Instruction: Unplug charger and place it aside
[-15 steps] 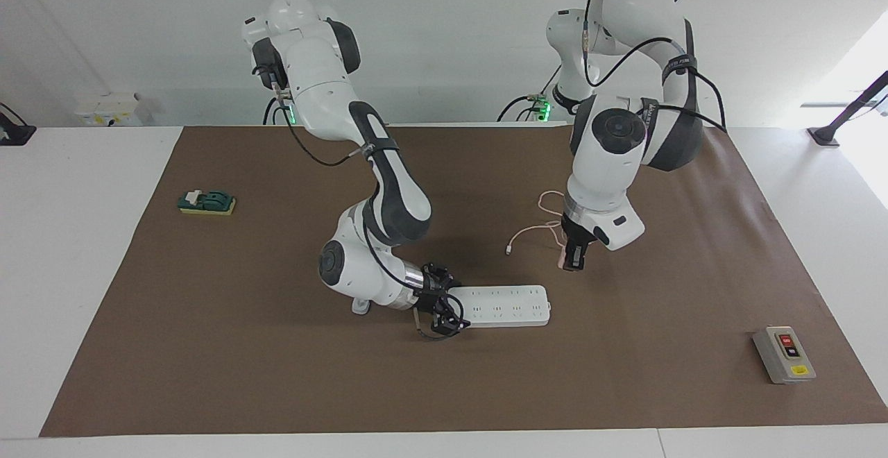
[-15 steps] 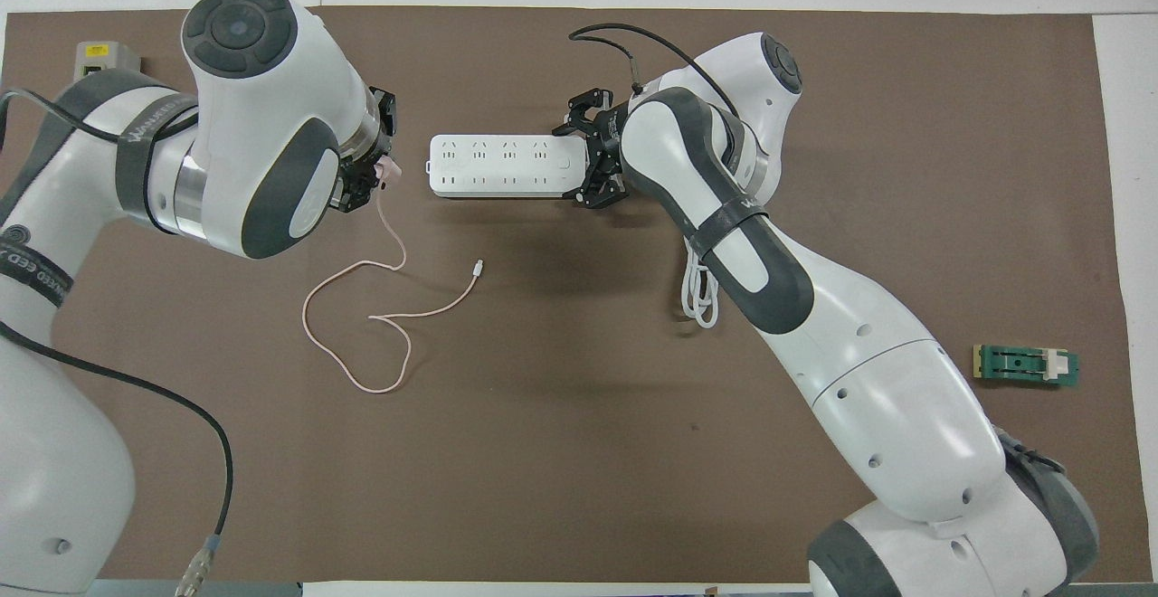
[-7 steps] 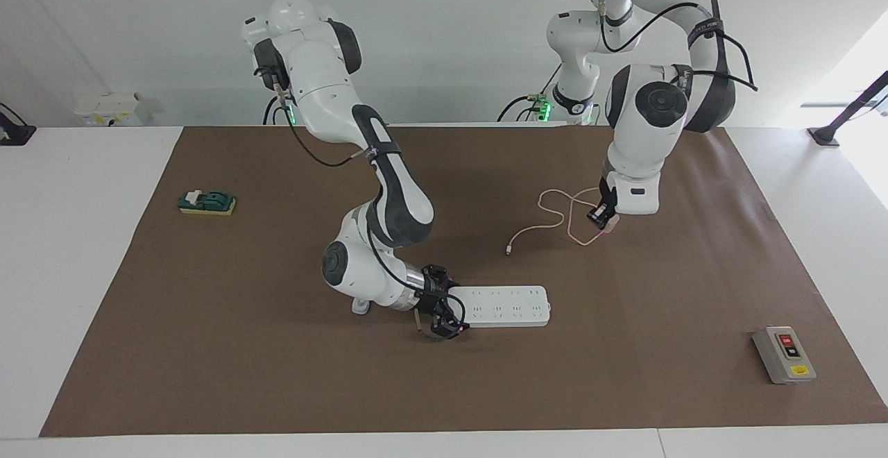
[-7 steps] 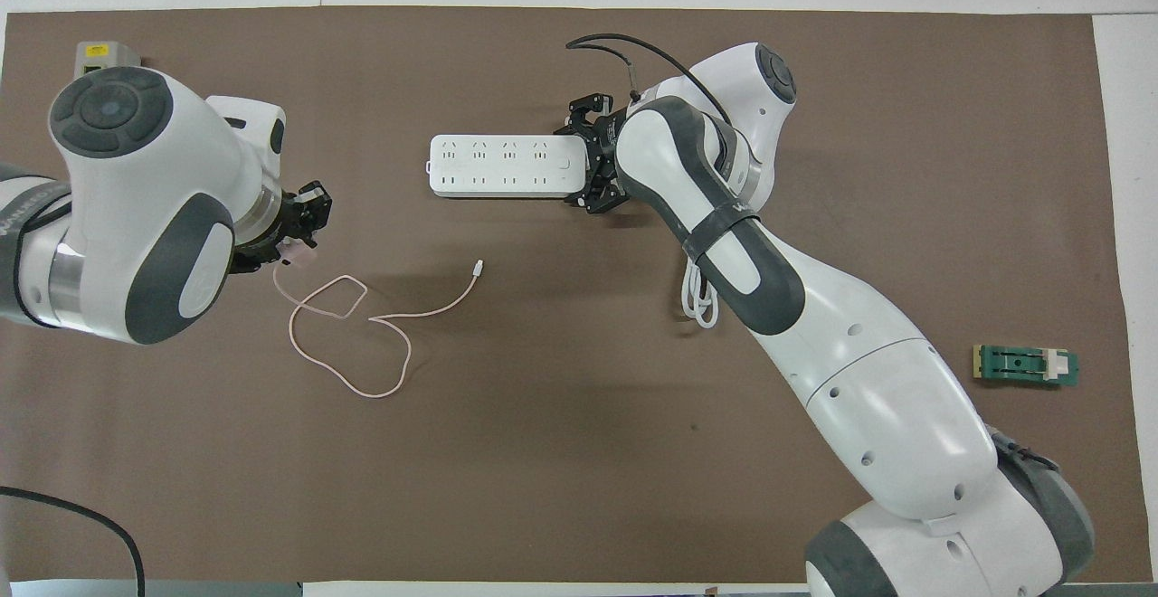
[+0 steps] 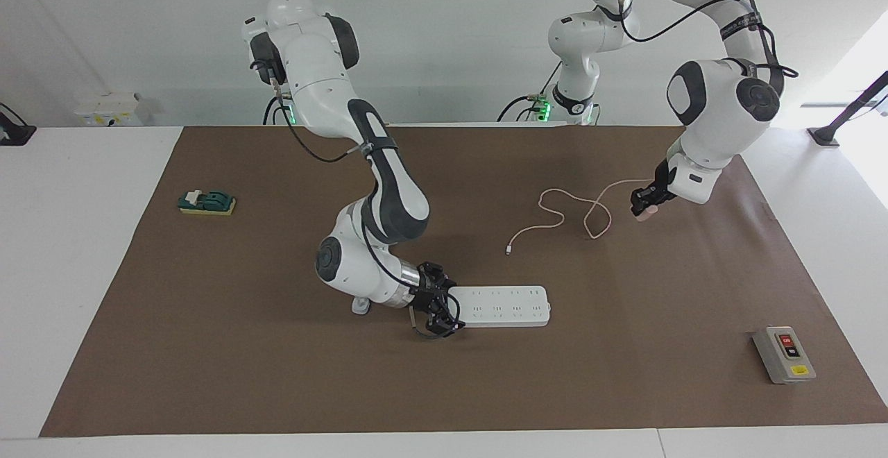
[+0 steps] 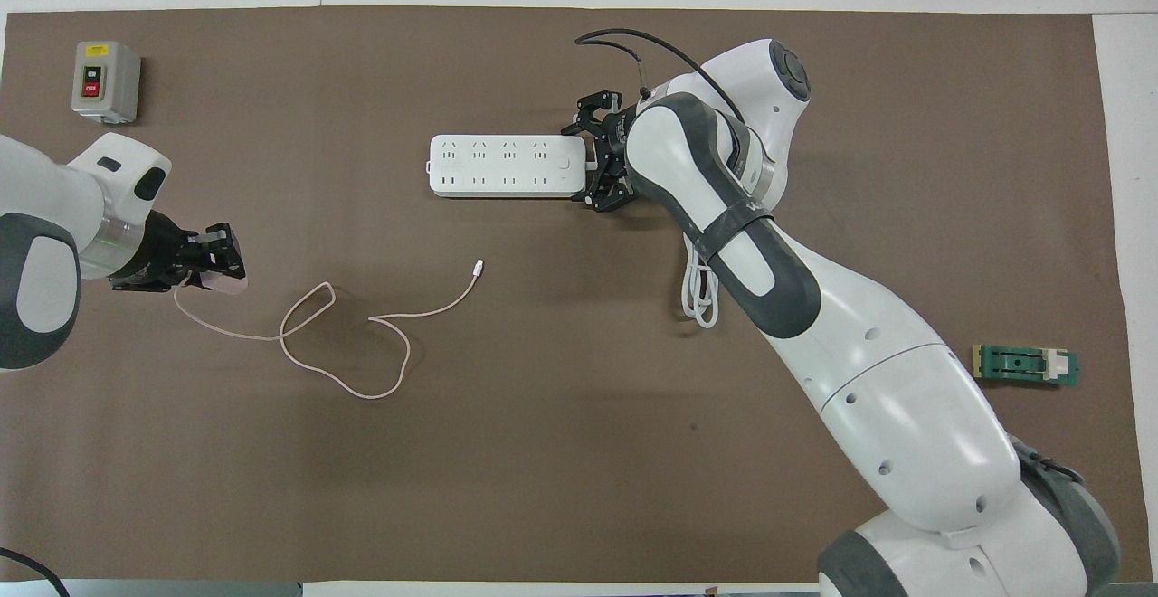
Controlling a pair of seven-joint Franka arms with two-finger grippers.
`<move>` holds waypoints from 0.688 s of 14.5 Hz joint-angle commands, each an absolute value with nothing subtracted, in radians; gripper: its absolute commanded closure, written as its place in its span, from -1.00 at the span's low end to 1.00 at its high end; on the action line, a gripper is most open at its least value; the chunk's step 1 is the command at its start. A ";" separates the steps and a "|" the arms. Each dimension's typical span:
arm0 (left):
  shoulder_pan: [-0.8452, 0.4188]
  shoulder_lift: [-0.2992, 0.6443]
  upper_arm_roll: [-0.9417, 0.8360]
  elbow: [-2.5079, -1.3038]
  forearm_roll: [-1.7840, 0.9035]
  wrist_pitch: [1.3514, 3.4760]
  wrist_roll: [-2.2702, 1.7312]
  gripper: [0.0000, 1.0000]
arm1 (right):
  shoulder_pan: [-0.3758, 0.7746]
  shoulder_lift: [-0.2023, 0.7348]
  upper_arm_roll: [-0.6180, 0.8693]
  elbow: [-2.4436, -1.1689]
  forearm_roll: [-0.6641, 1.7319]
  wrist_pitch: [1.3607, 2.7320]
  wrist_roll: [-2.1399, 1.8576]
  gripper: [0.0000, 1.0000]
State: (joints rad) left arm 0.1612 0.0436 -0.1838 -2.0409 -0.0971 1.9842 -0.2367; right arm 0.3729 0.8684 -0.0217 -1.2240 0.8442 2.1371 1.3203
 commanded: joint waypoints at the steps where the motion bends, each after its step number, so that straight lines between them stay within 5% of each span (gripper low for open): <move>1: 0.178 0.029 -0.195 -2.071 -0.120 2.014 -0.210 -1.00 | 0.365 0.760 -0.015 -1.354 0.839 2.126 1.295 -1.00; 10: 0.083 -0.040 -0.172 -1.979 -0.048 2.008 -0.235 -1.00 | 0.353 0.577 -0.073 -1.488 0.818 2.051 1.290 -1.00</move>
